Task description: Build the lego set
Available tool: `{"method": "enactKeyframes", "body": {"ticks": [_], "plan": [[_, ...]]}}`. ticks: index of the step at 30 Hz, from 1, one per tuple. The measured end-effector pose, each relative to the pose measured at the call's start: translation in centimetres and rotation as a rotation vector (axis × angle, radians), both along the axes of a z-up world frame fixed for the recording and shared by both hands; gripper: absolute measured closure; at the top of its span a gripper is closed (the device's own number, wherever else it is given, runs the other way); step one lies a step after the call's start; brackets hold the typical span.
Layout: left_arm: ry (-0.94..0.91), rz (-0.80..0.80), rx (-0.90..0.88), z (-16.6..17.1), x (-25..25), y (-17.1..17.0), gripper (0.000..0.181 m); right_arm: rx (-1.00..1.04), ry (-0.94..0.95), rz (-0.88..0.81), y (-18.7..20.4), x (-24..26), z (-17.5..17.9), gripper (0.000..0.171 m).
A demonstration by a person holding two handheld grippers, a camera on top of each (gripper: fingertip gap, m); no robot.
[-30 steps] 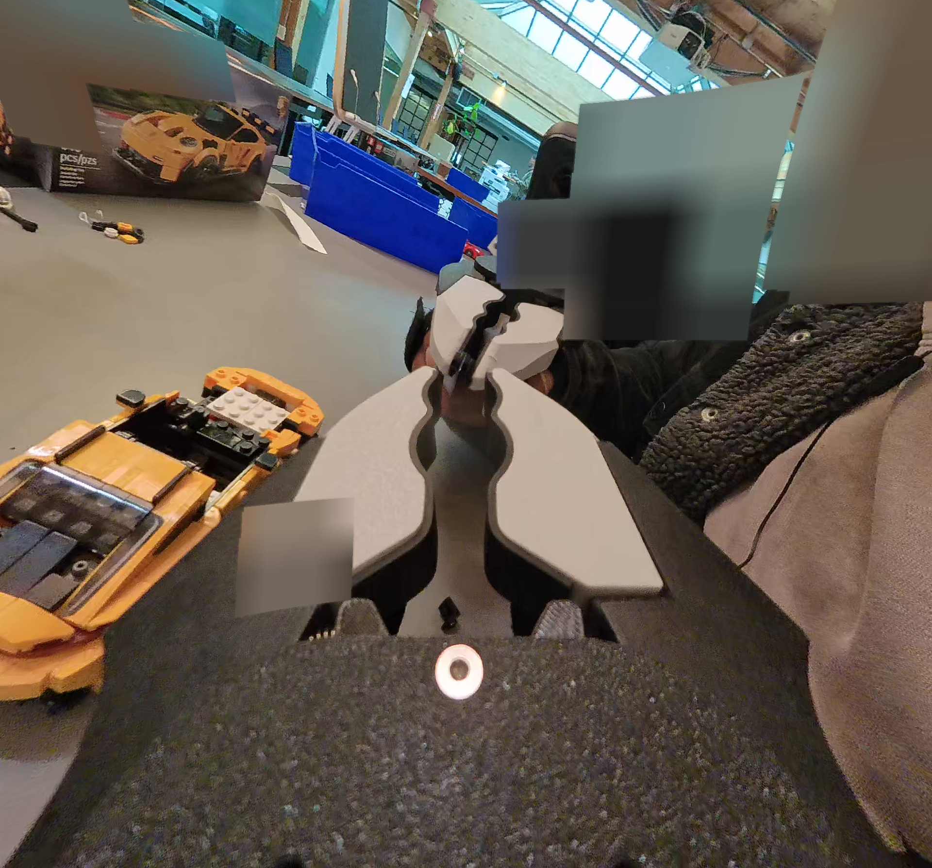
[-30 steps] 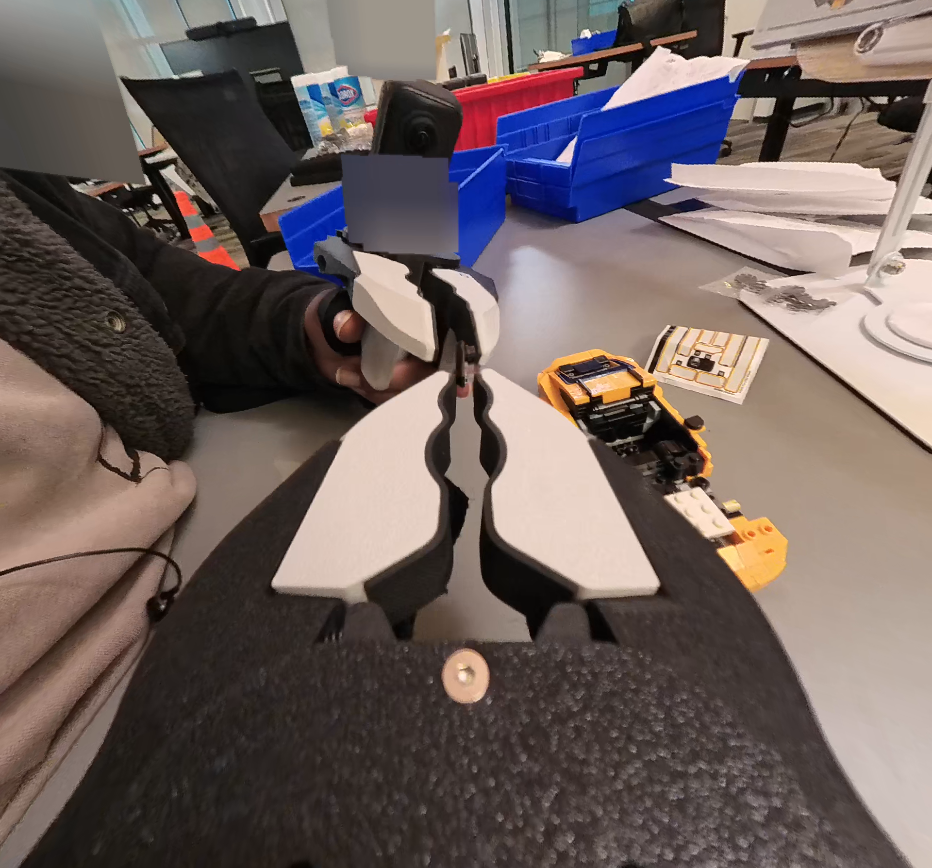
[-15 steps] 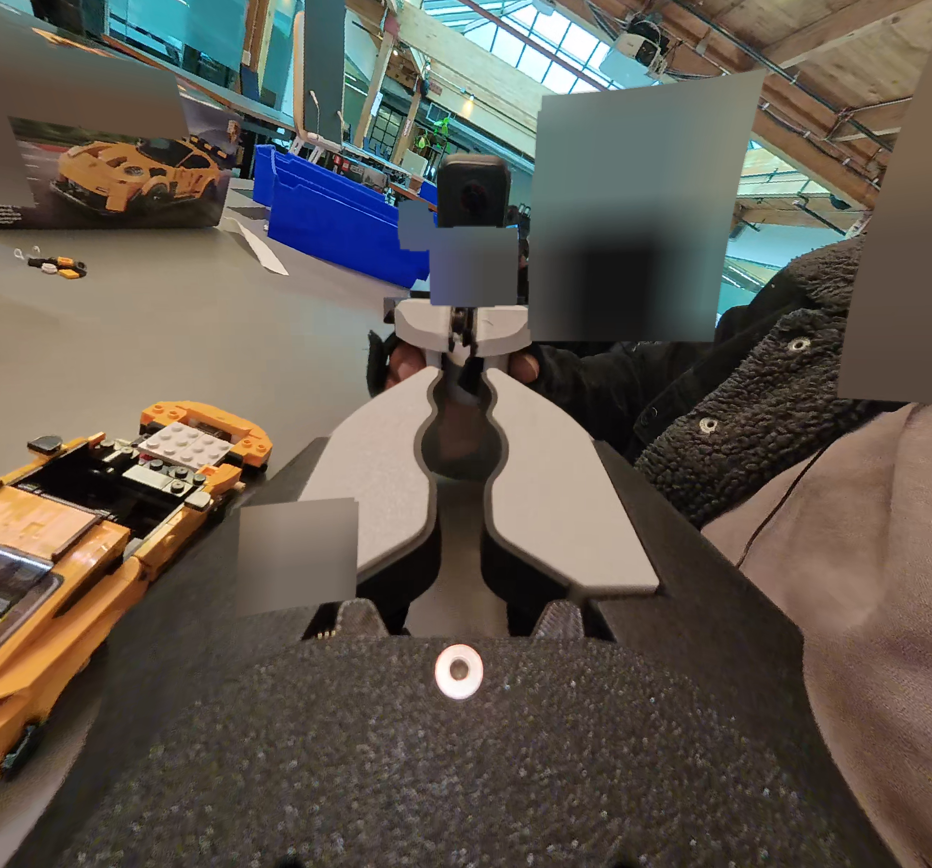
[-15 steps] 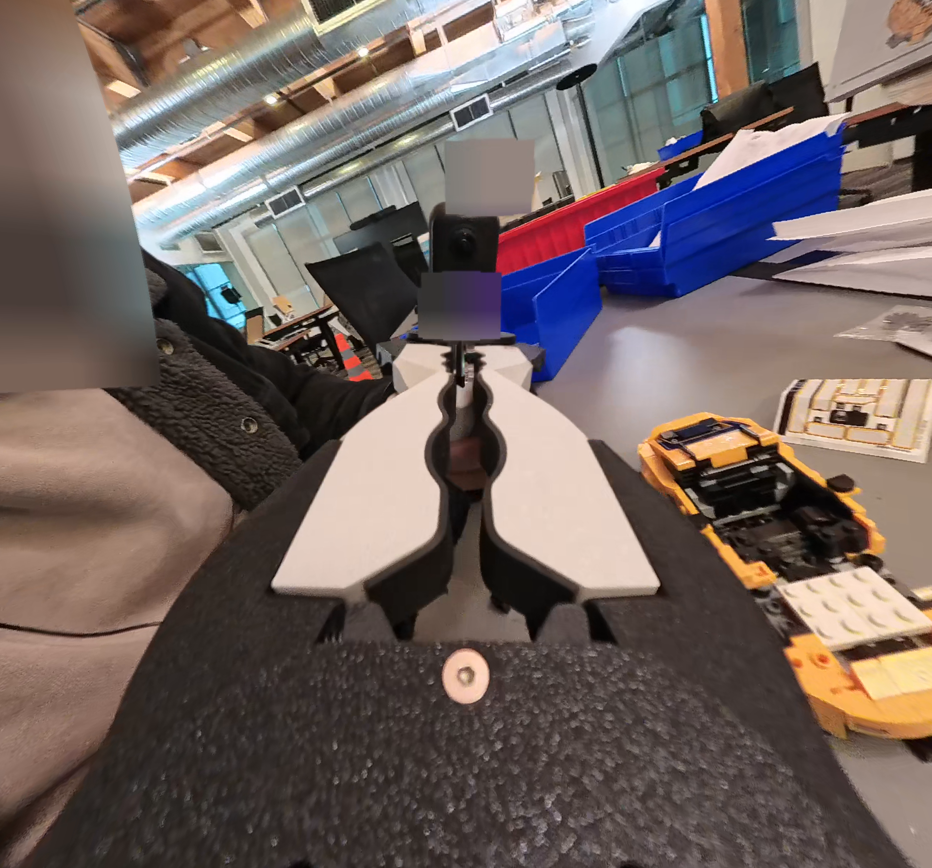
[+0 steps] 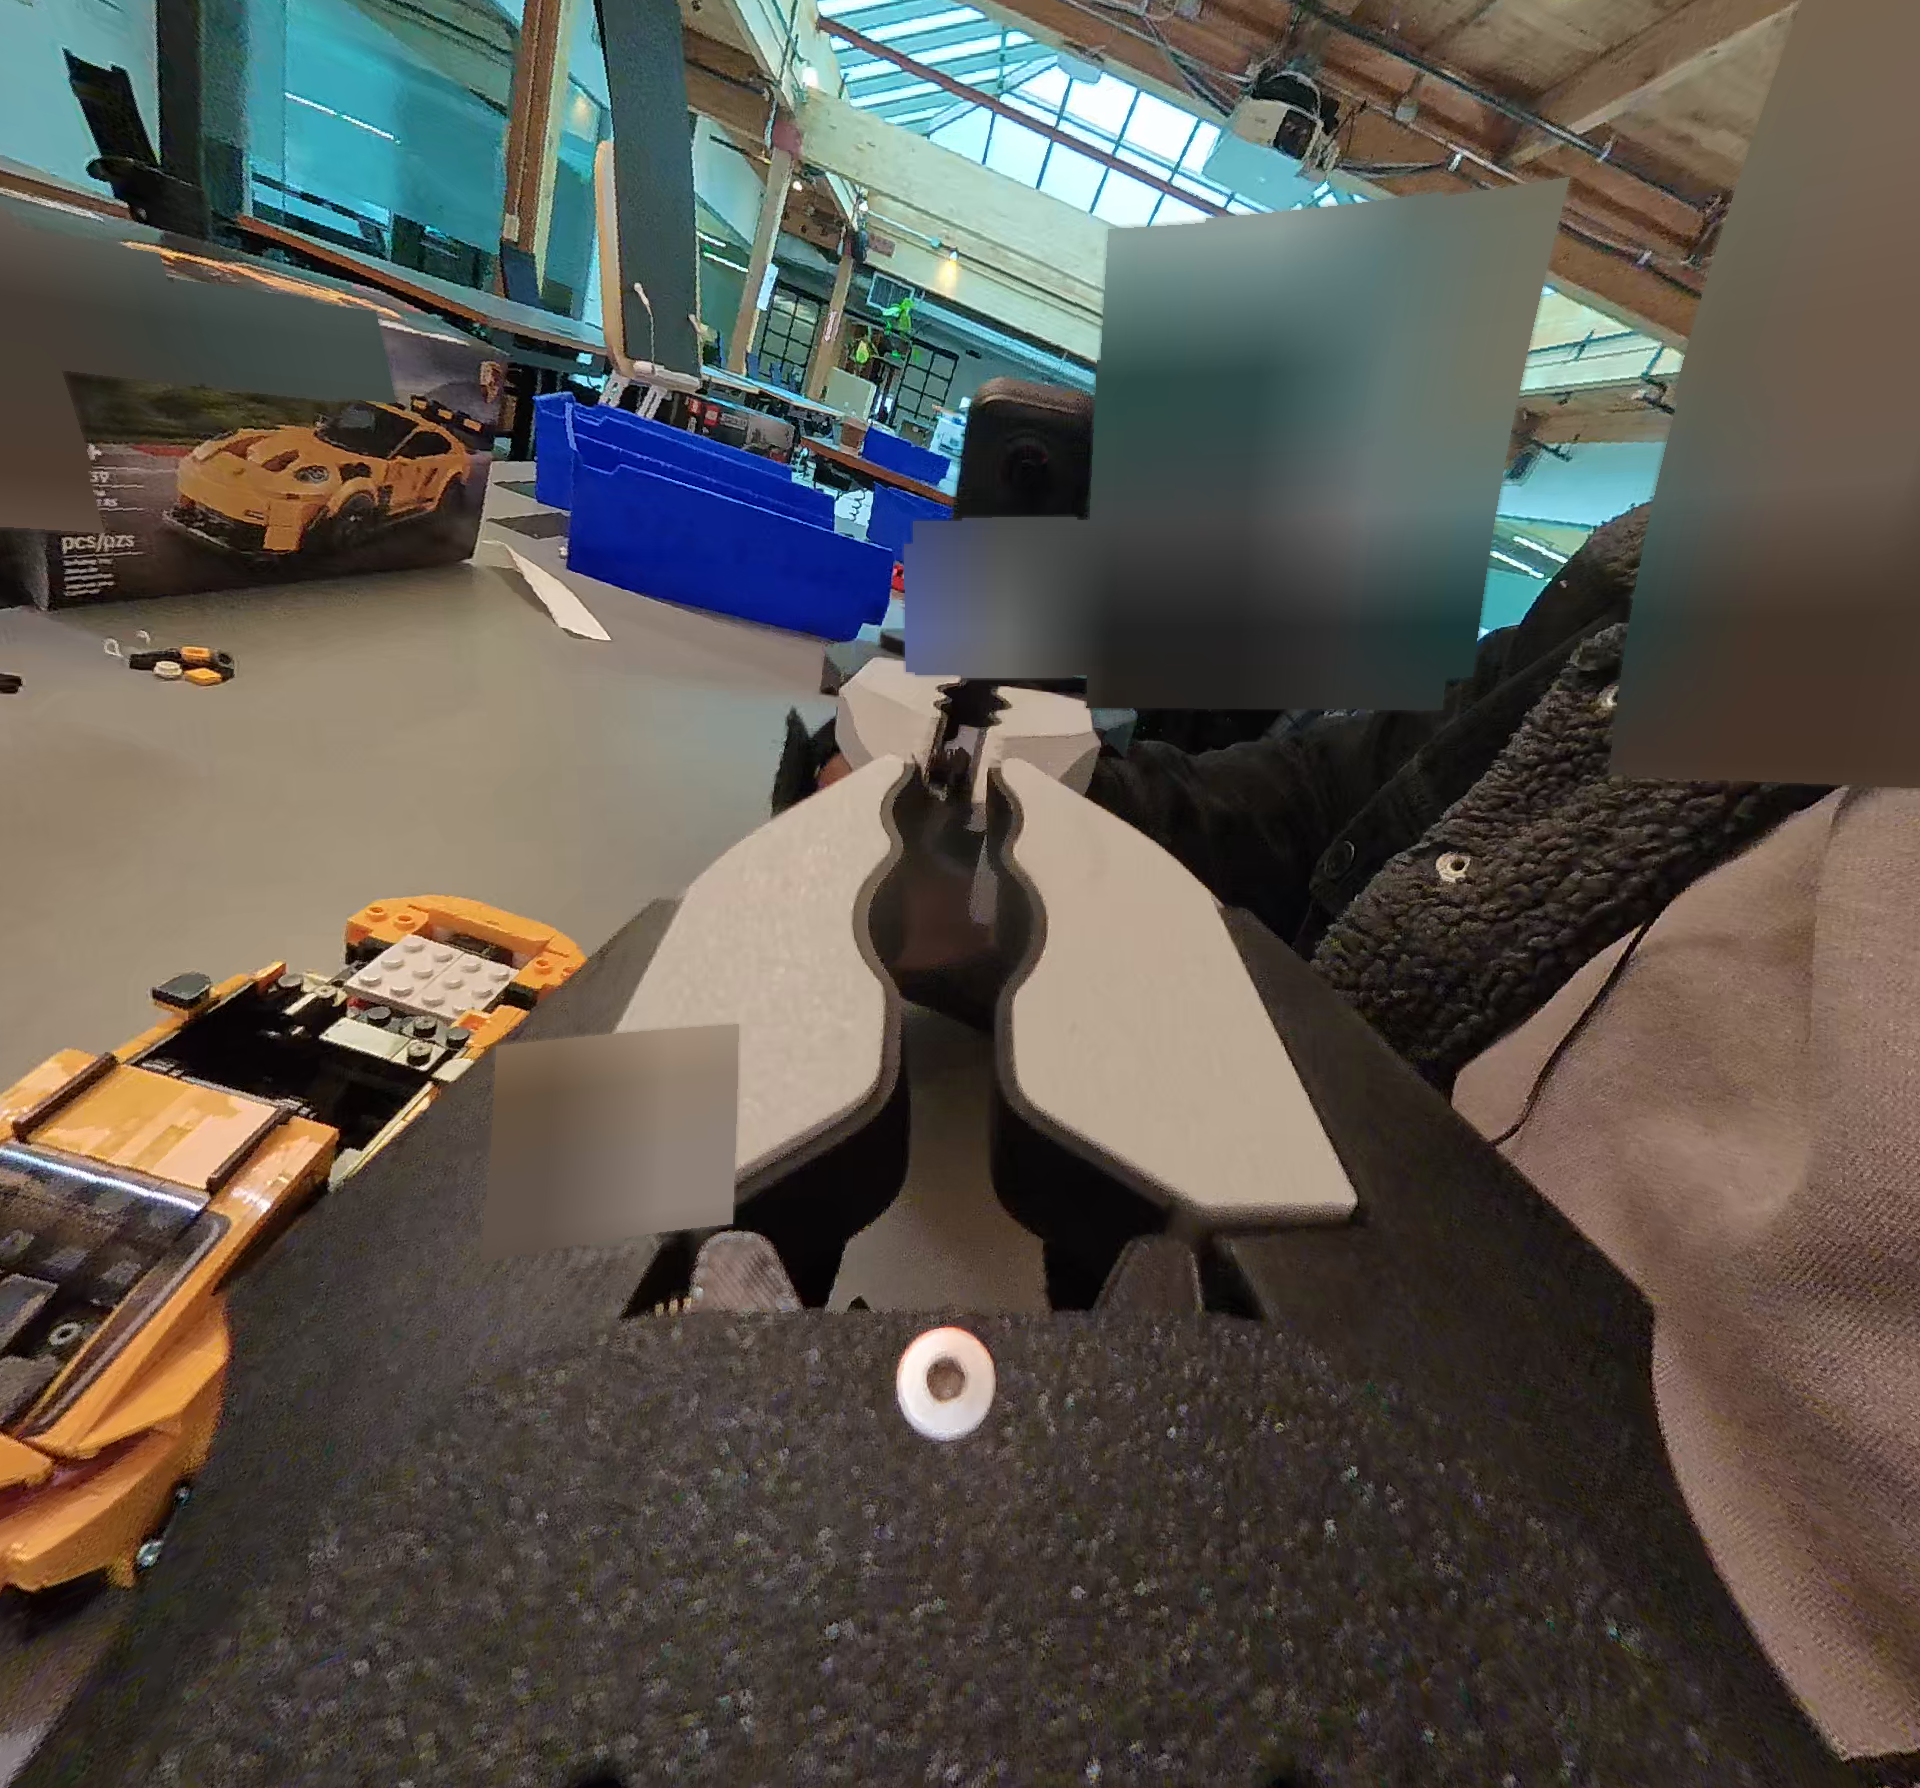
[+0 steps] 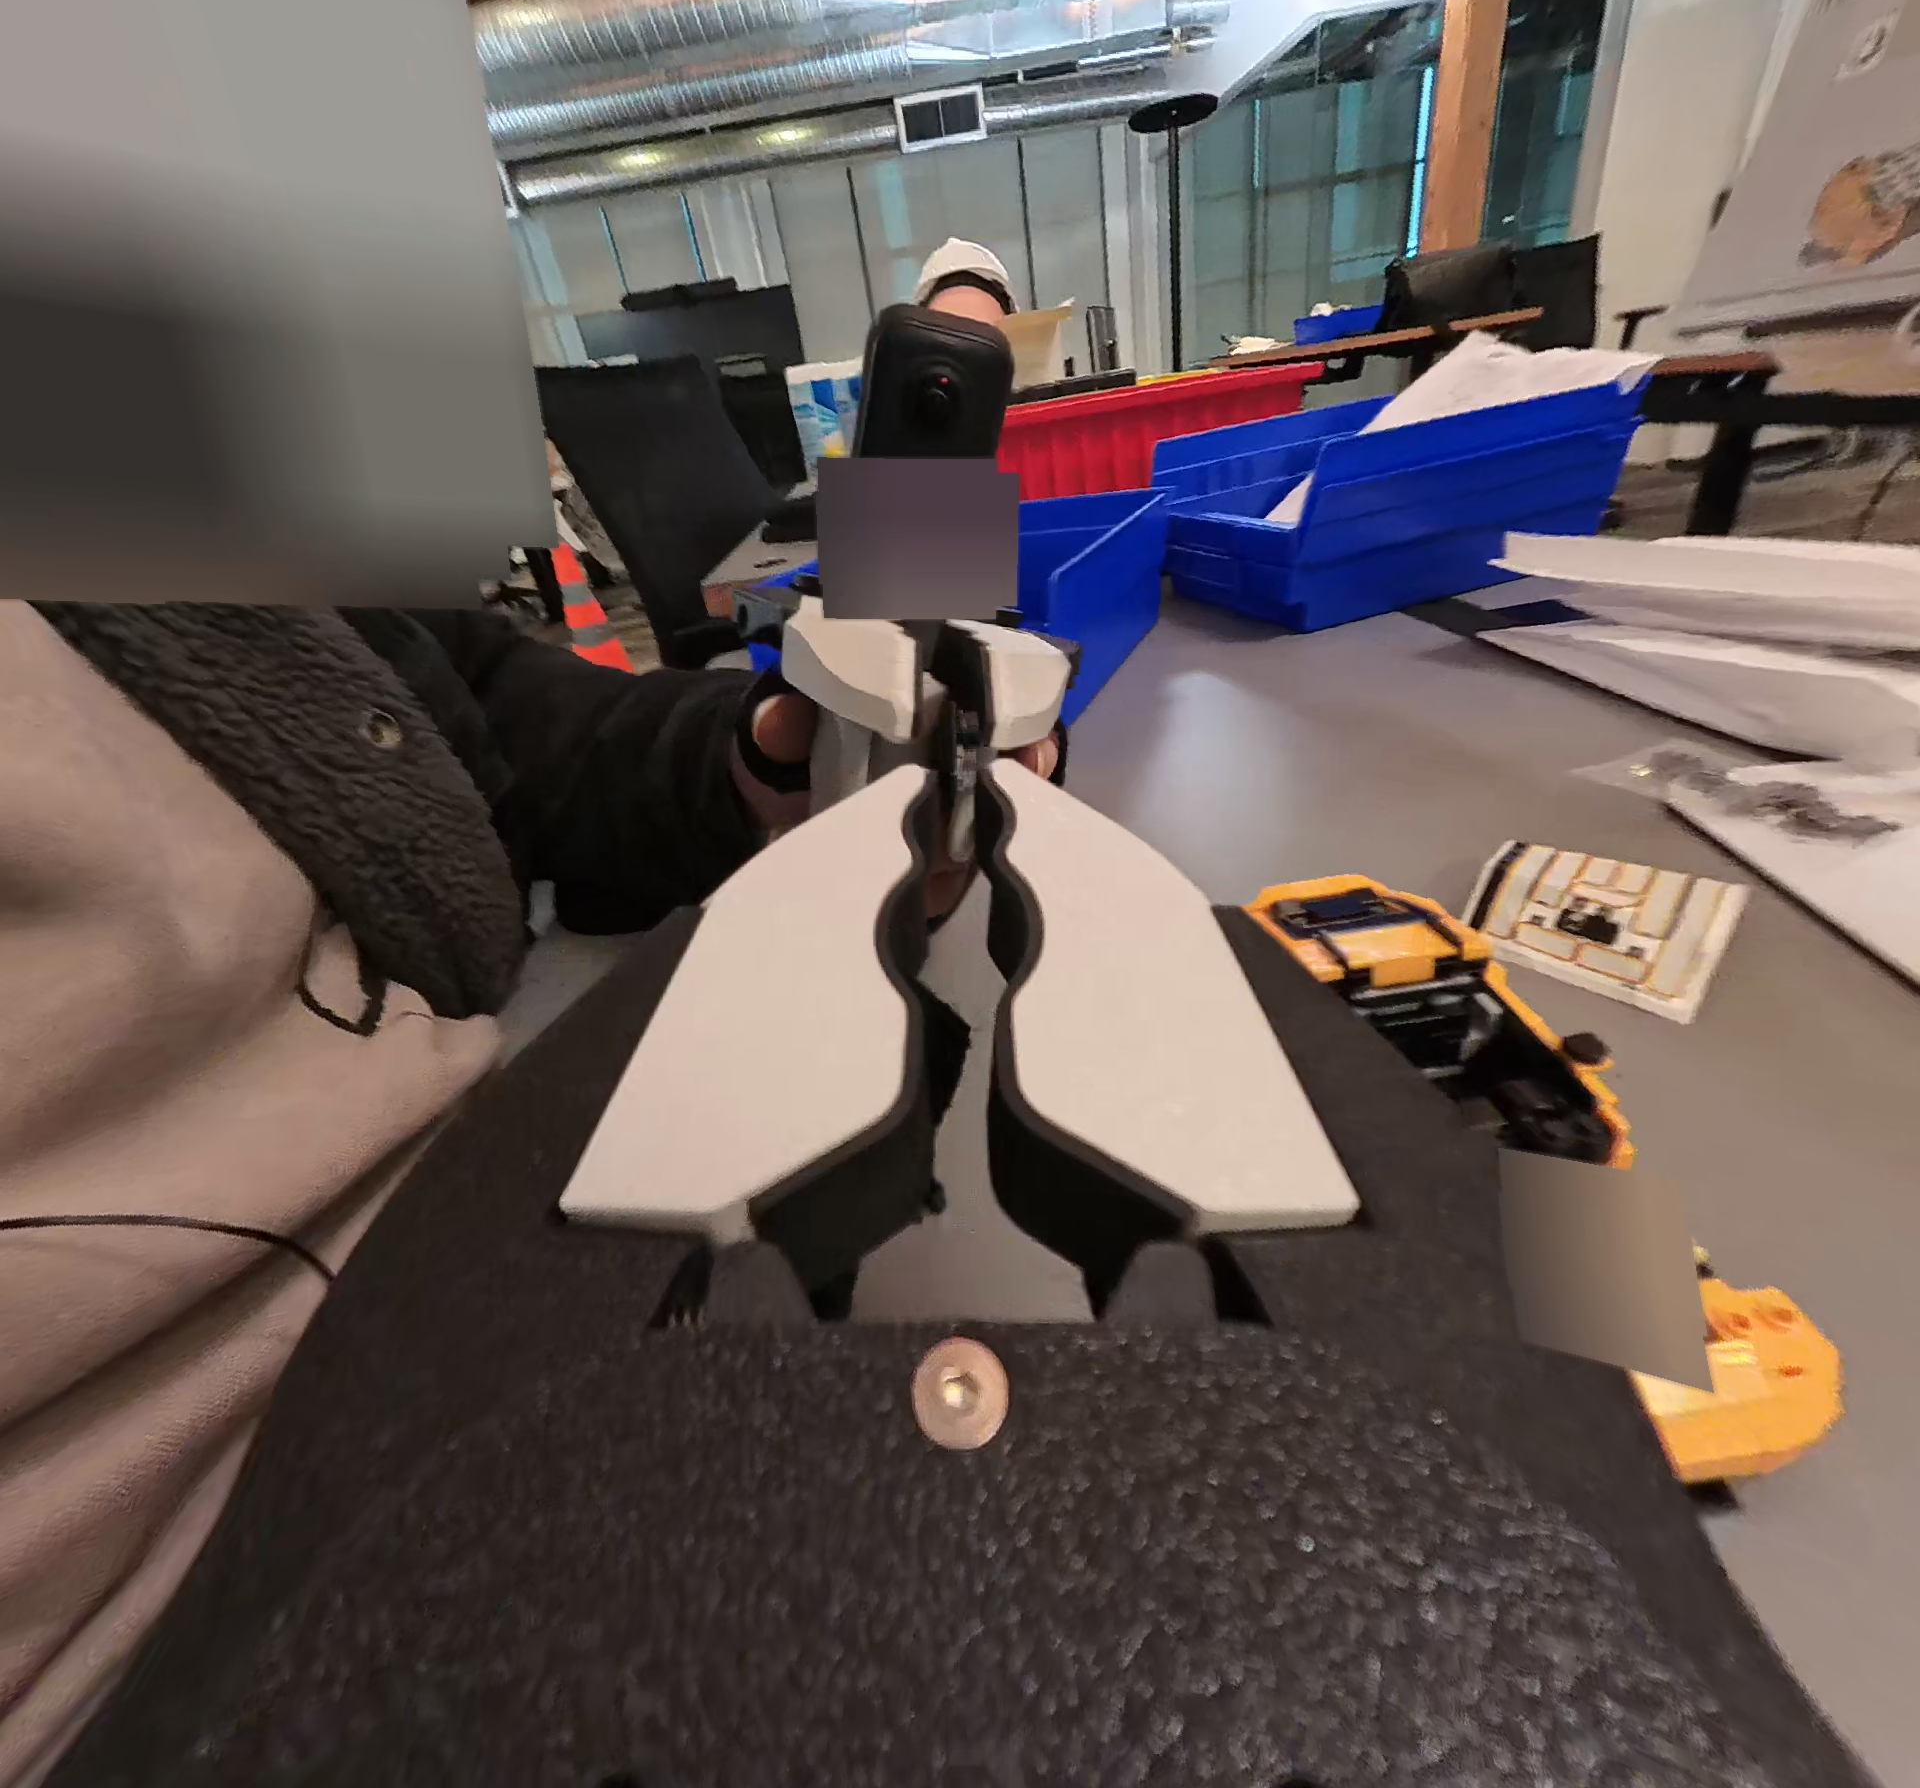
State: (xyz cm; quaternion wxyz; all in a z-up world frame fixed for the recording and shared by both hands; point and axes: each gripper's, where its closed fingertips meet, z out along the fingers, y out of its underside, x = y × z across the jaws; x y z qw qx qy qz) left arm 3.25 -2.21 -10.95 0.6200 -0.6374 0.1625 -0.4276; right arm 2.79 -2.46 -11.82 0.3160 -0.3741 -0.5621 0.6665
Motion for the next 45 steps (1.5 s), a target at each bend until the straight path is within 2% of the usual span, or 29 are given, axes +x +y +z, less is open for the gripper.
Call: {"method": "enactKeyframes", "body": {"ticks": [5,9,13,17,24,30,38,45], "plan": [[0.008,0.016,-0.036,-0.5,-0.3,0.3,0.169,0.267,0.061,-0.146,0.4,-0.2,-0.3,0.165],[-0.114,-0.025,-0.156,-0.8,-0.5,0.5,0.166,0.529,0.104,-0.284,1.1,-0.5,-0.8,0.165],[-0.191,-0.024,-0.257,-1.6,-0.5,1.0,0.166,0.706,0.118,-0.384,1.8,-1.0,-1.3,0.166],[-0.205,-0.001,-0.285,-2.0,-0.4,1.3,0.167,0.817,0.124,-0.437,2.0,-1.2,-1.6,0.166],[-0.196,0.025,-0.295,-2.3,-0.8,1.5,0.175,0.897,0.131,-0.475,1.9,-1.5,-1.7,0.165],[-0.151,0.032,-0.275,-2.3,-1.9,1.4,0.181,0.906,0.102,-0.419,1.0,-1.7,-2.6,0.168],[-0.044,0.034,-0.288,-3.0,-2.5,1.2,0.181,0.839,0.089,-0.395,0.8,-1.6,-2.3,0.171],[0.047,0.257,-0.236,-1.2,-9.6,1.0,0.181,0.736,0.011,-0.388,2.0,-1.8,-2.7,0.171]]}}
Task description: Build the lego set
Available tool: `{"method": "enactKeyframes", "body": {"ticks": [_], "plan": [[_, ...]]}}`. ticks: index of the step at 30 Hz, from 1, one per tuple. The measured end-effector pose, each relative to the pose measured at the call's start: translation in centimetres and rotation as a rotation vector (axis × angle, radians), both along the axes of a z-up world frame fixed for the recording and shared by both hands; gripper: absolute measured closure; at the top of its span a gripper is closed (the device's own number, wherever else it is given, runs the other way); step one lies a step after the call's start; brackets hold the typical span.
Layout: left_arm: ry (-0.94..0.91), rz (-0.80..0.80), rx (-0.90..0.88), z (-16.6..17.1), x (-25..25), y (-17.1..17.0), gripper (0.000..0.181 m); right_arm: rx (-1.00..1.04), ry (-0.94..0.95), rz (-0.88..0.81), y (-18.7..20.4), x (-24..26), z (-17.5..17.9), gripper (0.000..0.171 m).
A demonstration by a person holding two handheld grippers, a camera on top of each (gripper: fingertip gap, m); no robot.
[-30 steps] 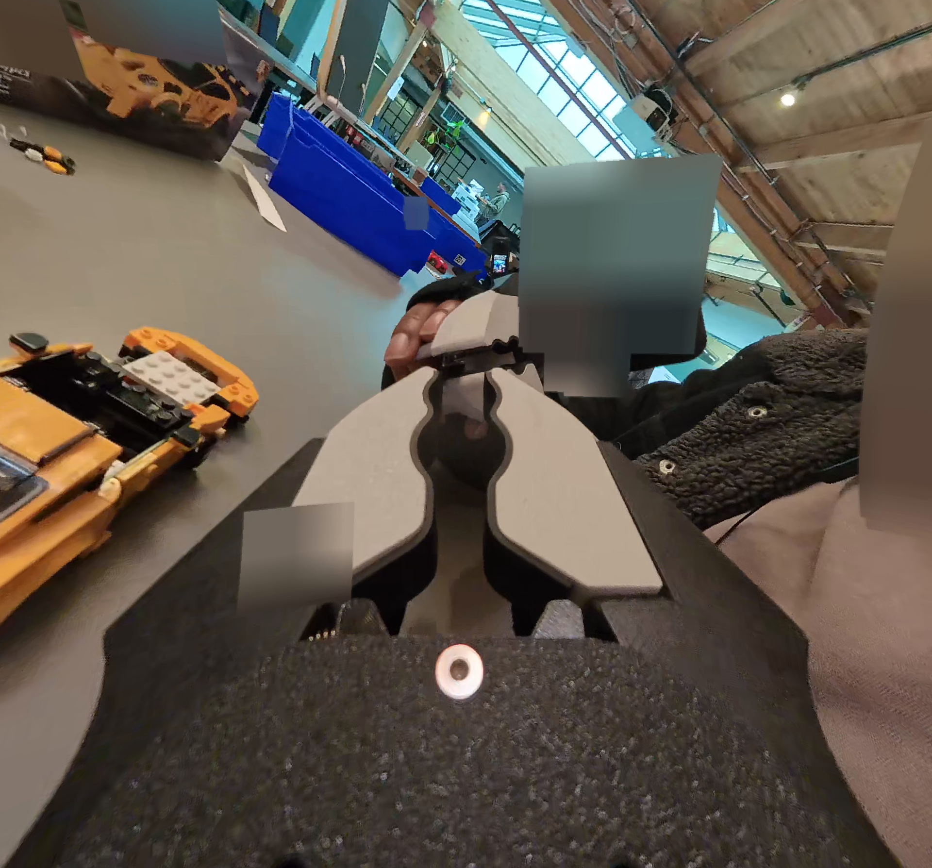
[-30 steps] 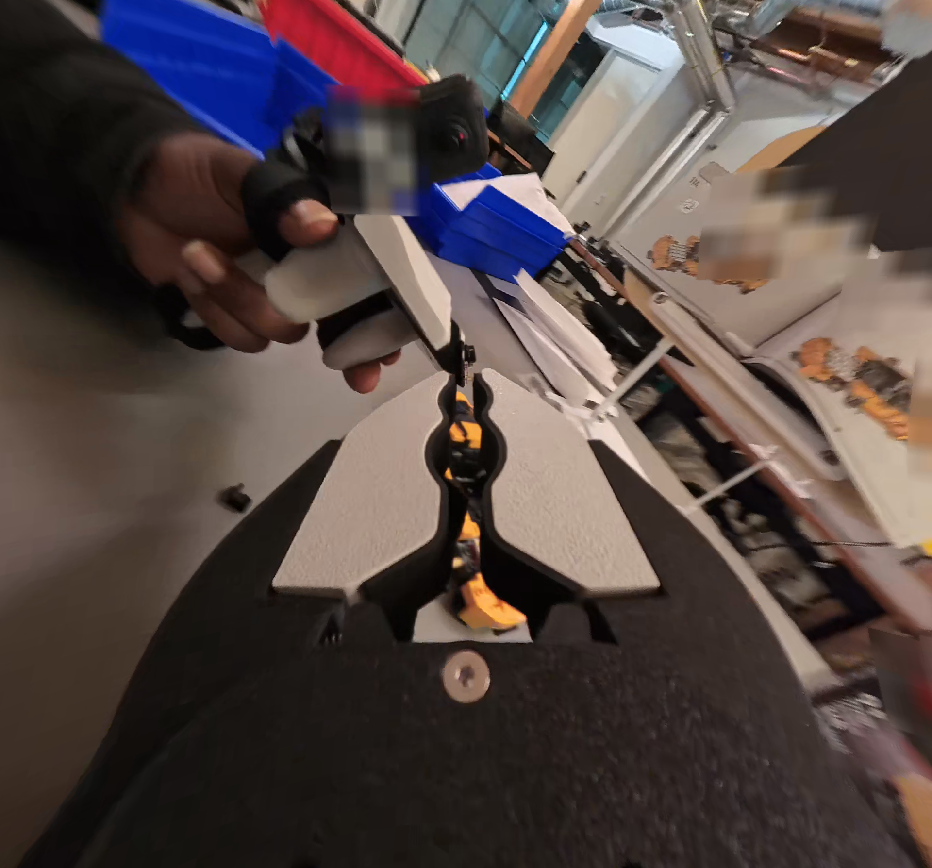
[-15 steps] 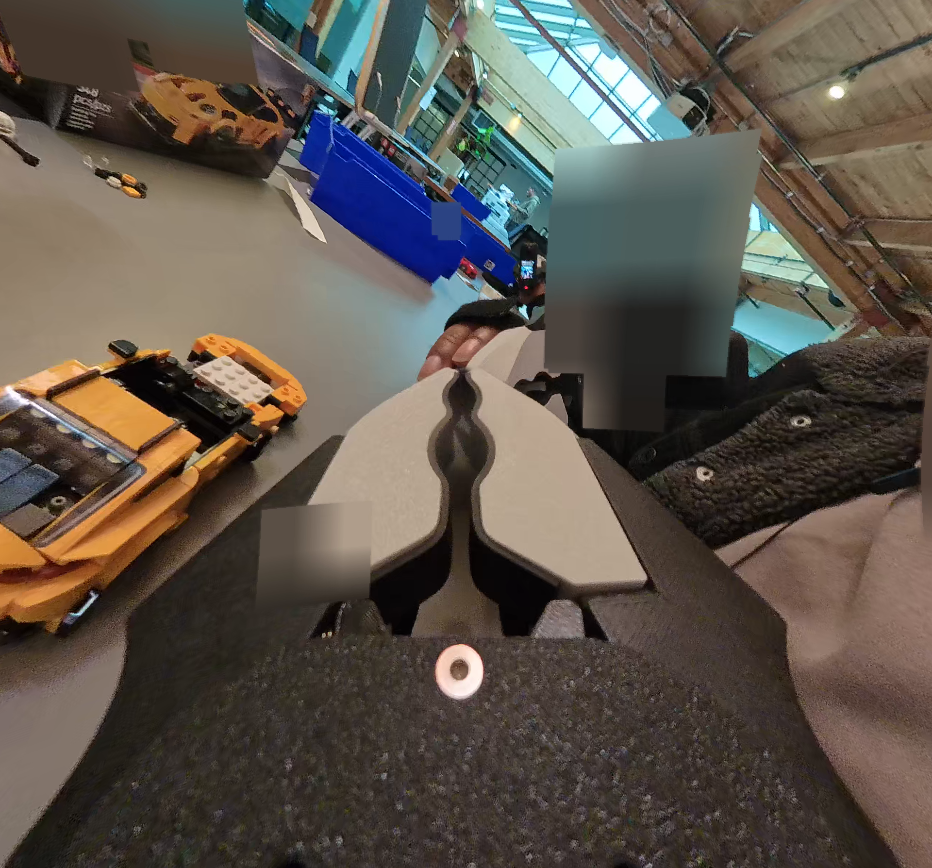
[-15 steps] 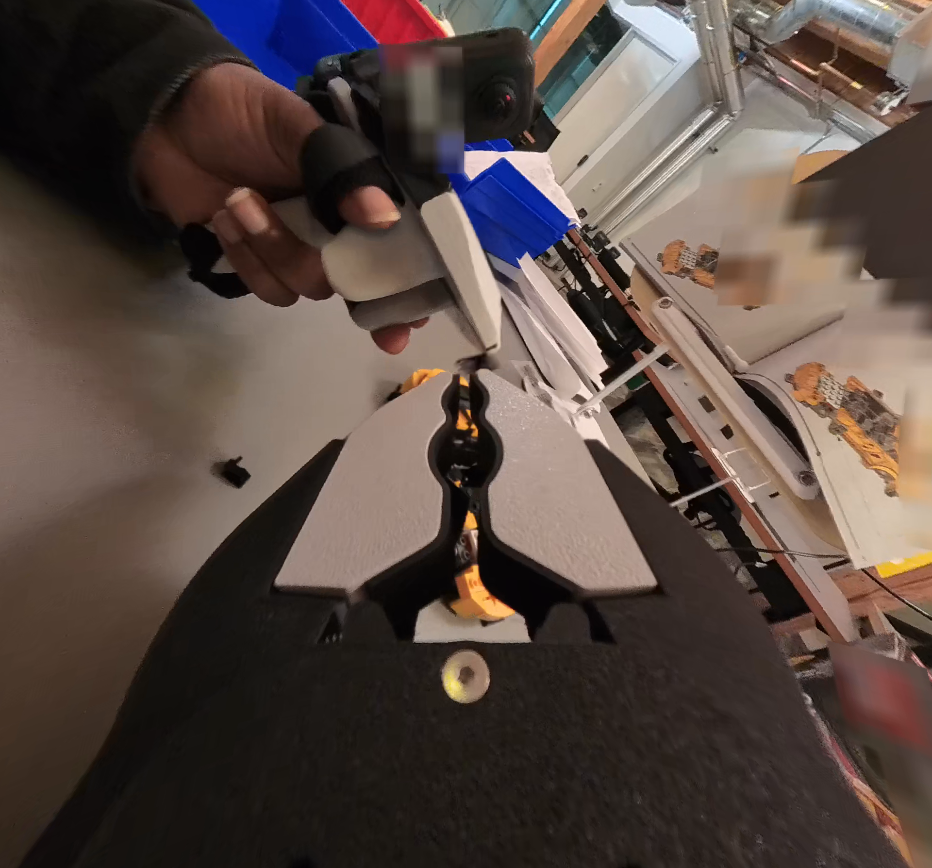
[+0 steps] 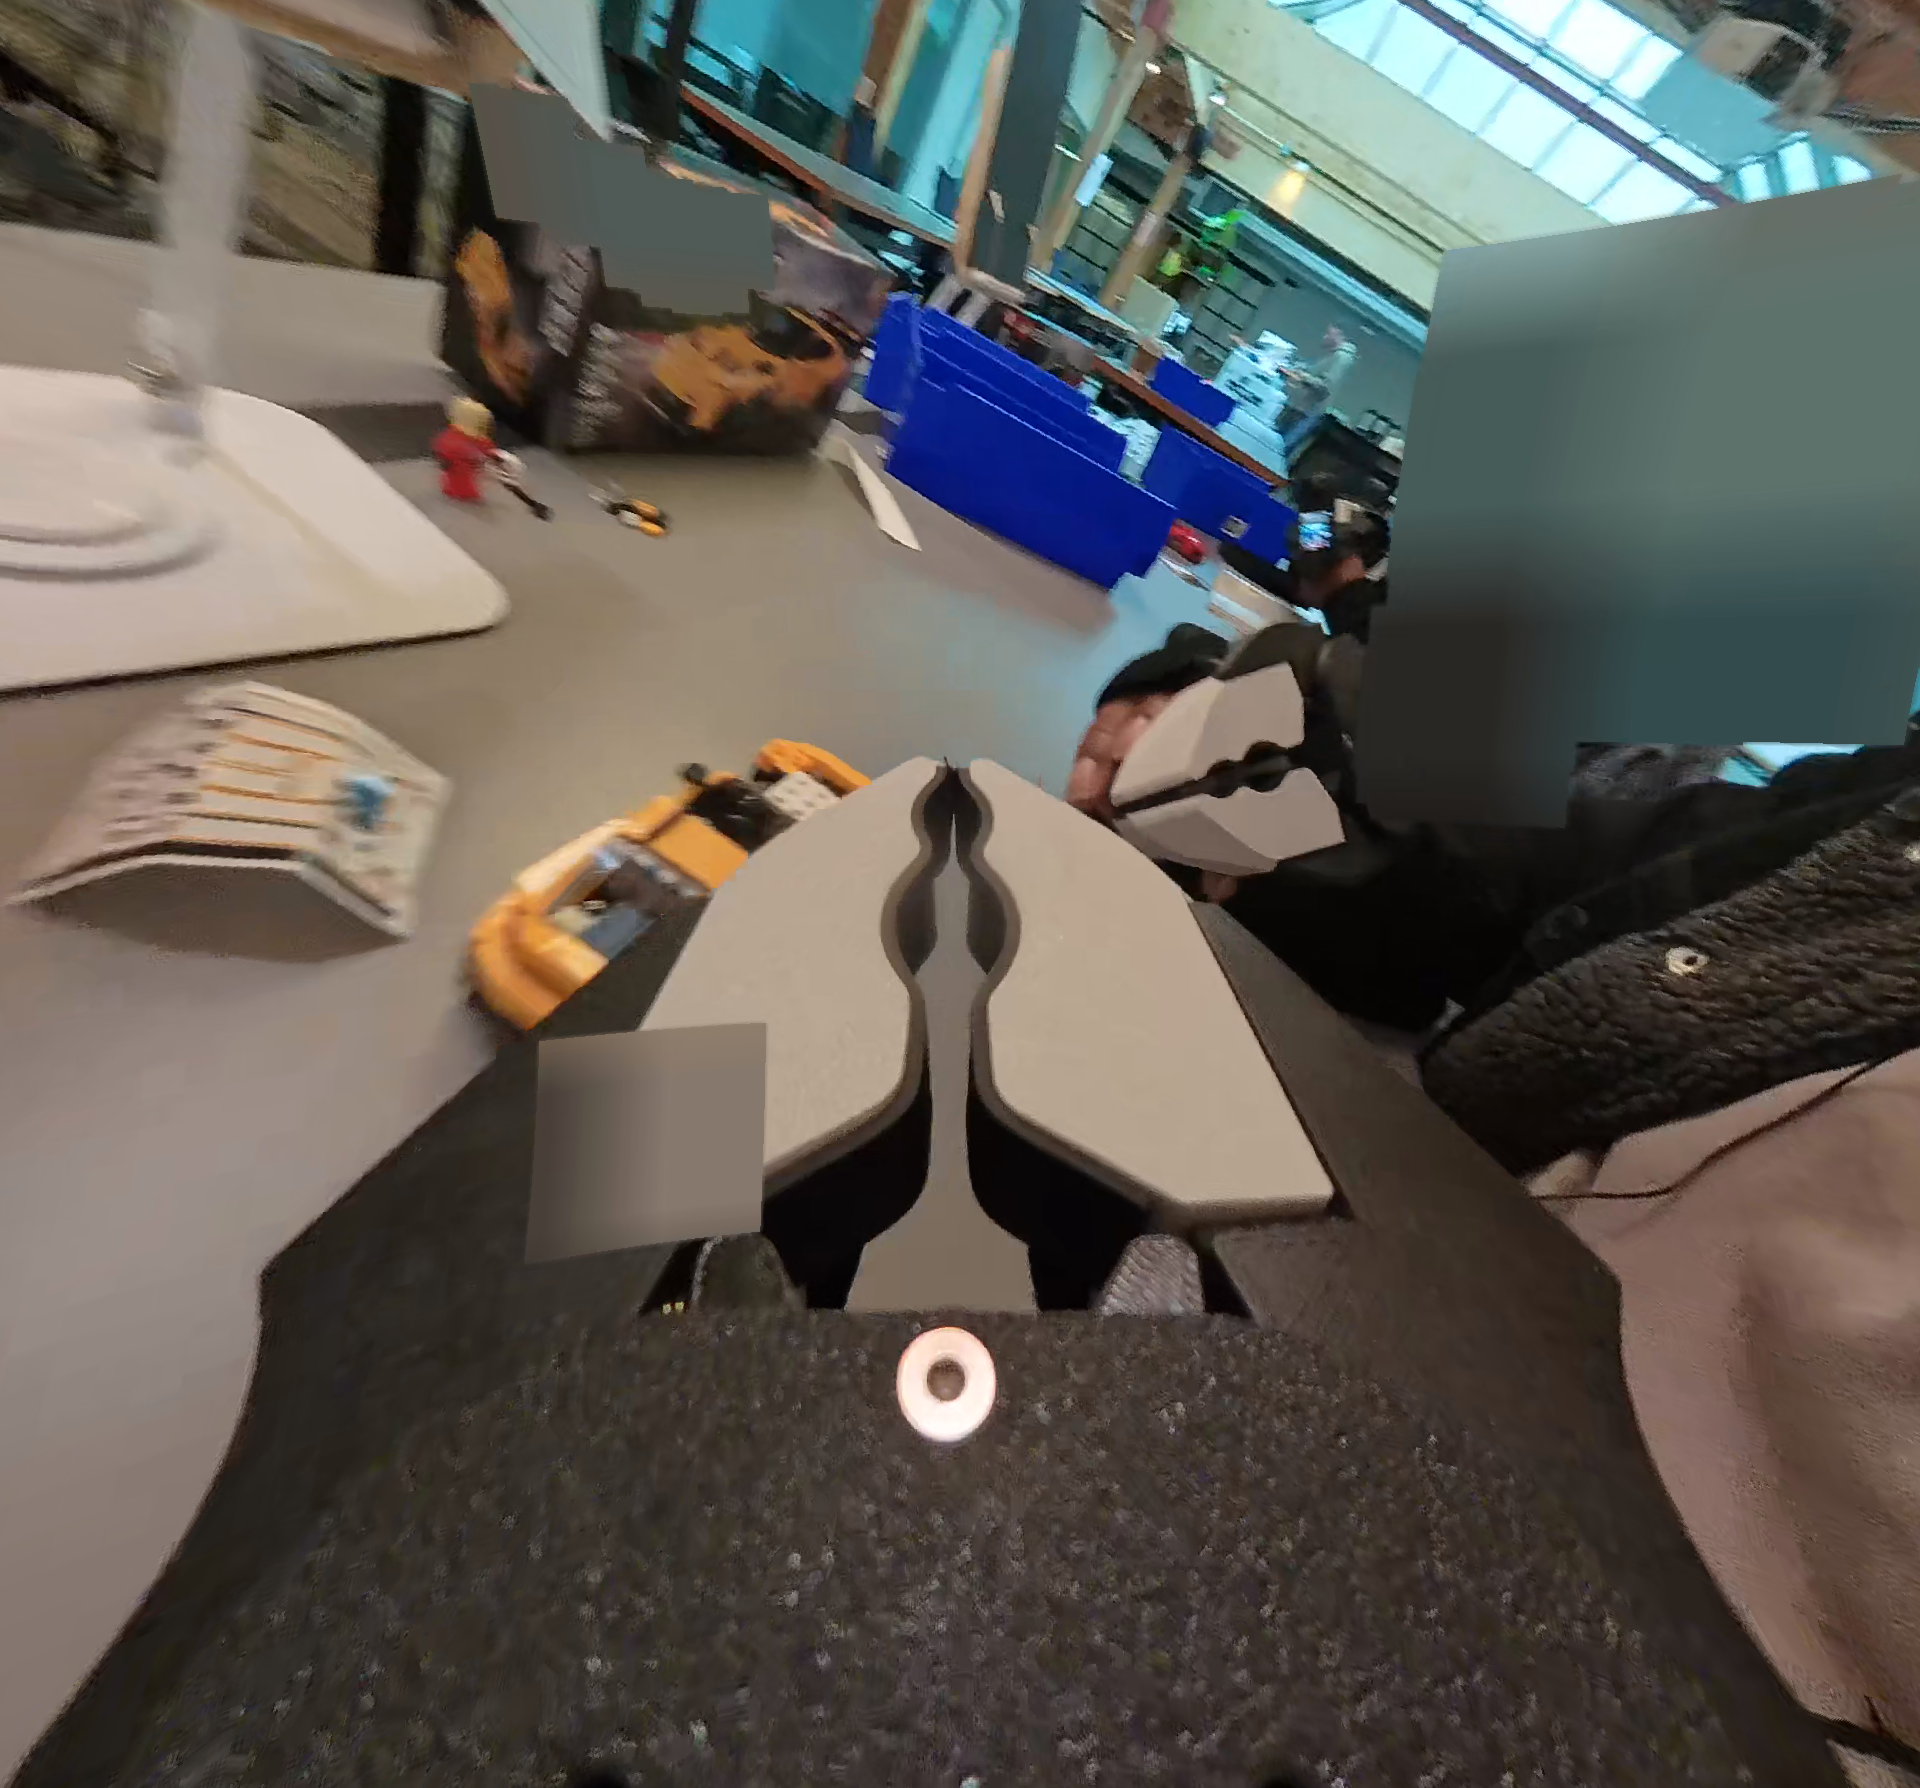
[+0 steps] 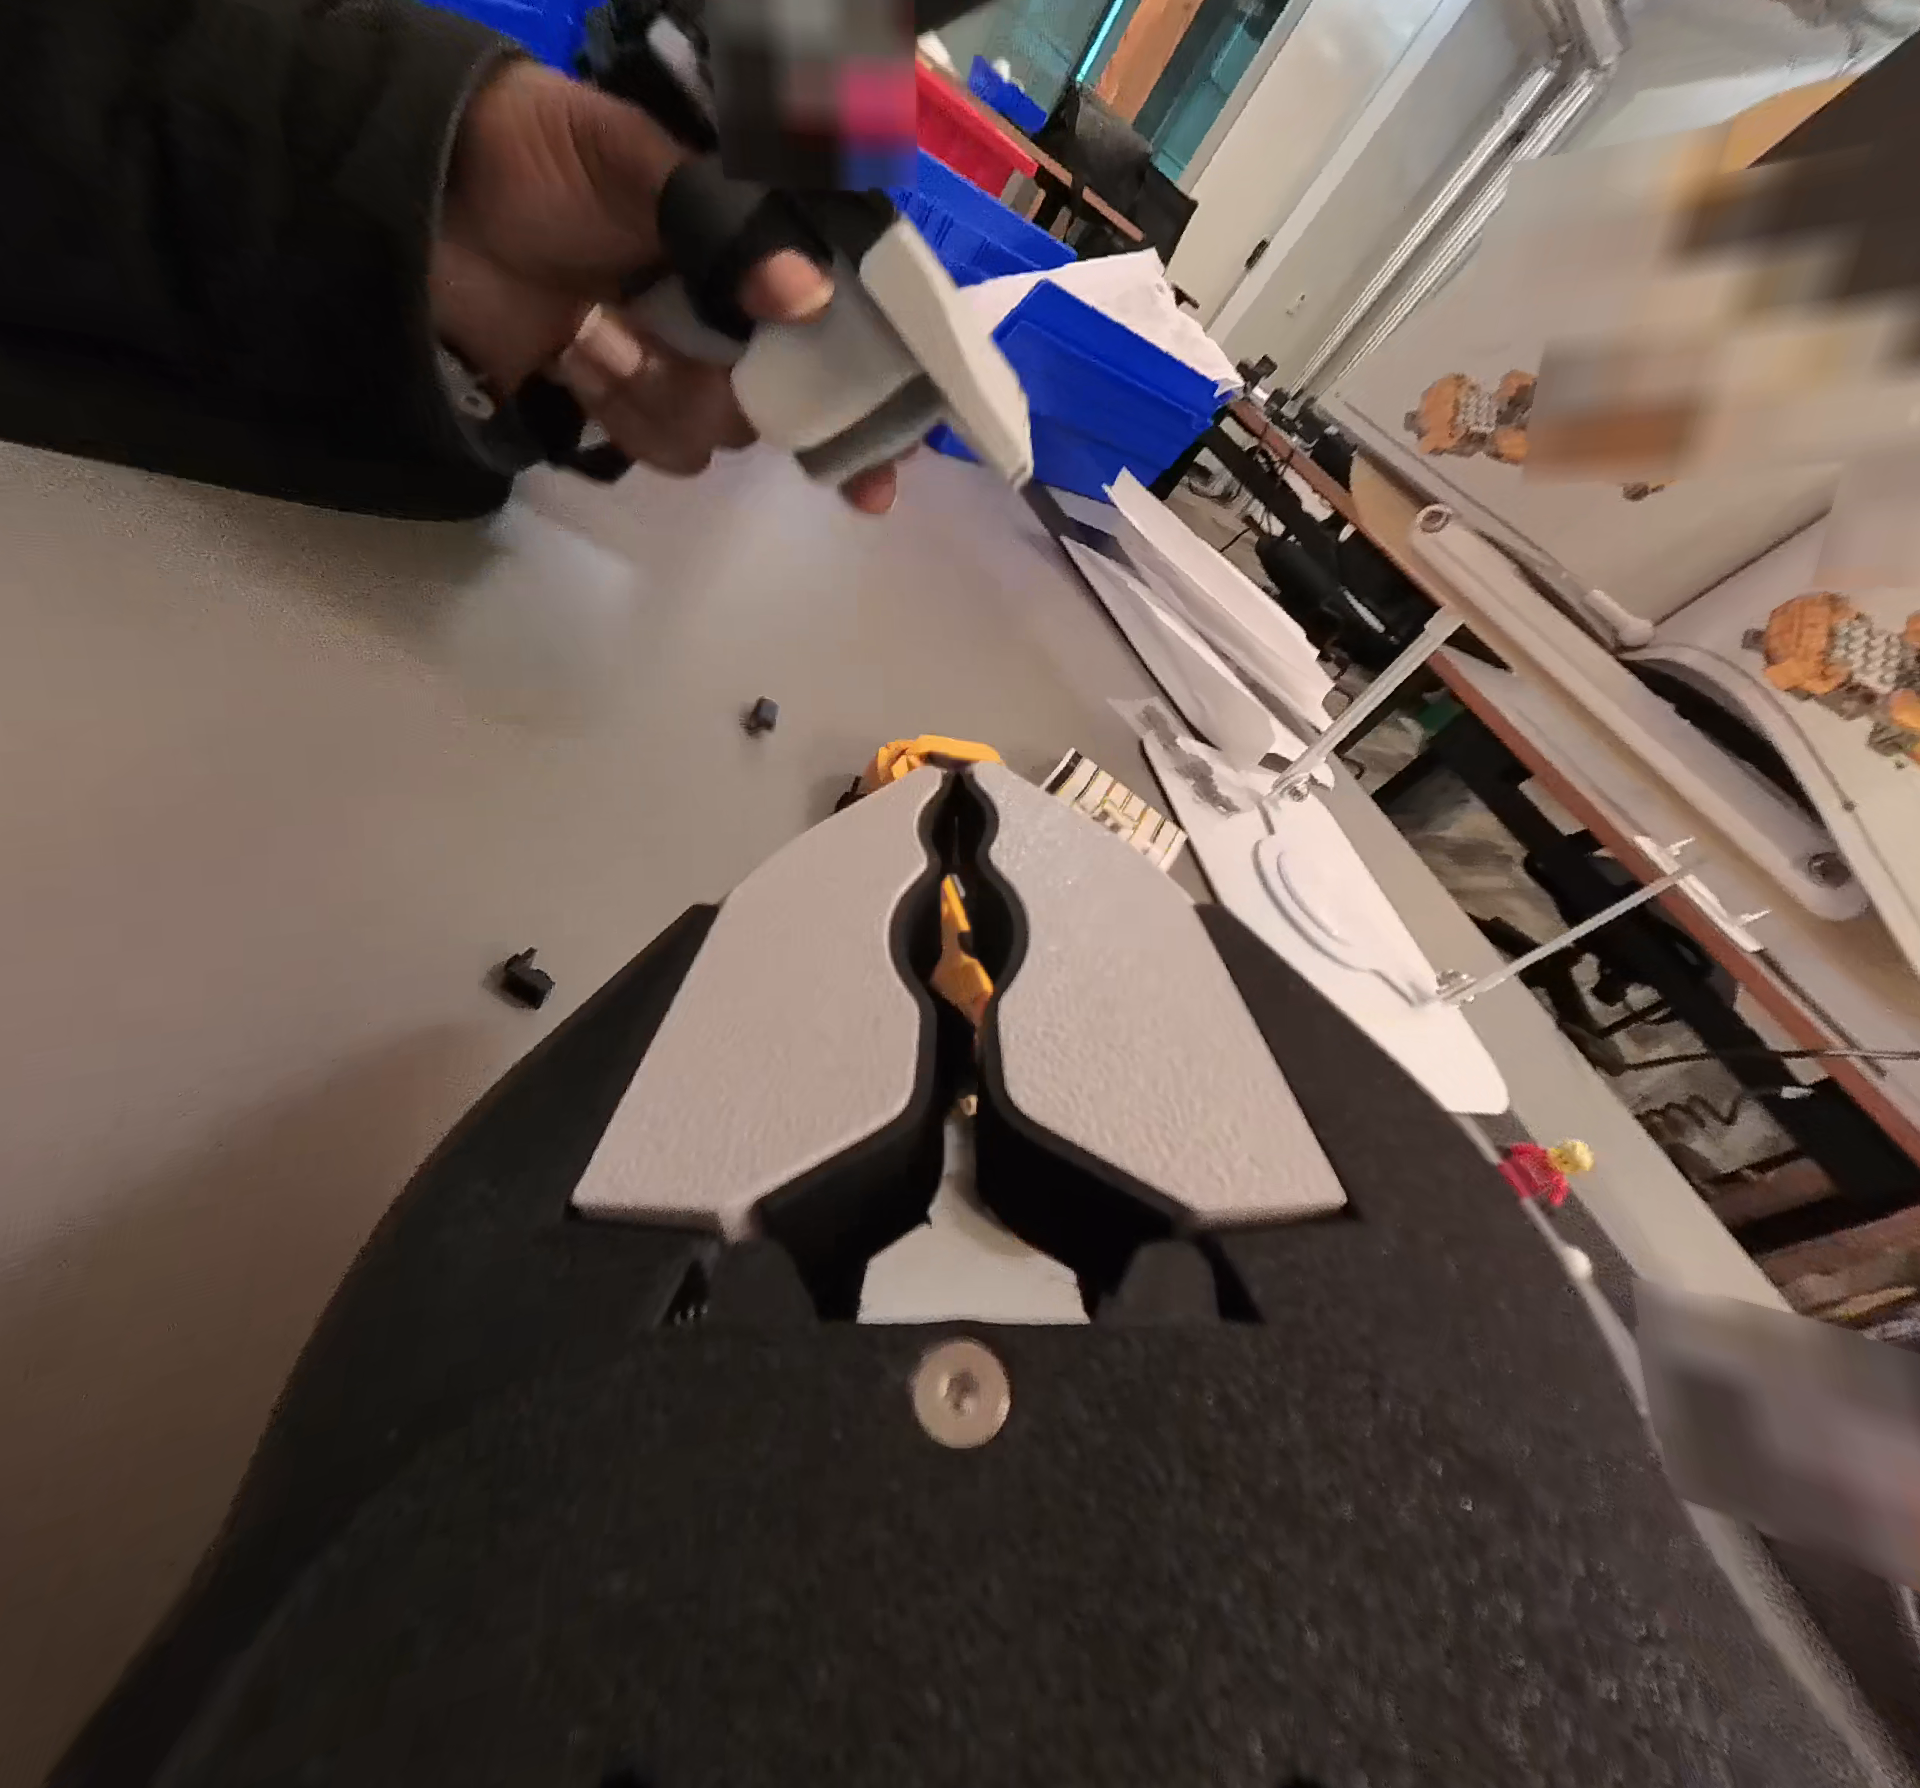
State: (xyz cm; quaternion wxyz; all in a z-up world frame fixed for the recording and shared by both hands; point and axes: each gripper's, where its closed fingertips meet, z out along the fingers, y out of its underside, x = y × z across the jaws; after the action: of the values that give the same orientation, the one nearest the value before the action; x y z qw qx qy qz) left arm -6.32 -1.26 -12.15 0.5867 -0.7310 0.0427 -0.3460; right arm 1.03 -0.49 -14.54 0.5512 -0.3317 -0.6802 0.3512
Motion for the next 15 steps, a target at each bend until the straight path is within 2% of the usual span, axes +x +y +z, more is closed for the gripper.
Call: {"method": "enactKeyframes", "body": {"ticks": [2,6,12,15], "plan": [[0.050,0.061,-0.037,-0.2,-2.4,-0.5,0.181,-0.021,-0.021,0.001,0.0,-0.2,-0.4,0.171],[0.265,0.095,-0.220,-3.8,-4.9,-1.8,0.175,-0.041,-0.055,0.006,-0.1,-0.3,-1.0,0.171],[0.730,-0.114,-0.431,-10.3,-3.3,-4.2,0.158,-0.071,-0.084,0.009,0.0,-0.5,-1.3,0.171],[0.816,-0.197,-0.431,-11.4,-2.5,-4.4,0.154,-0.073,-0.095,0.018,-0.2,-0.5,-1.4,0.171]]}}
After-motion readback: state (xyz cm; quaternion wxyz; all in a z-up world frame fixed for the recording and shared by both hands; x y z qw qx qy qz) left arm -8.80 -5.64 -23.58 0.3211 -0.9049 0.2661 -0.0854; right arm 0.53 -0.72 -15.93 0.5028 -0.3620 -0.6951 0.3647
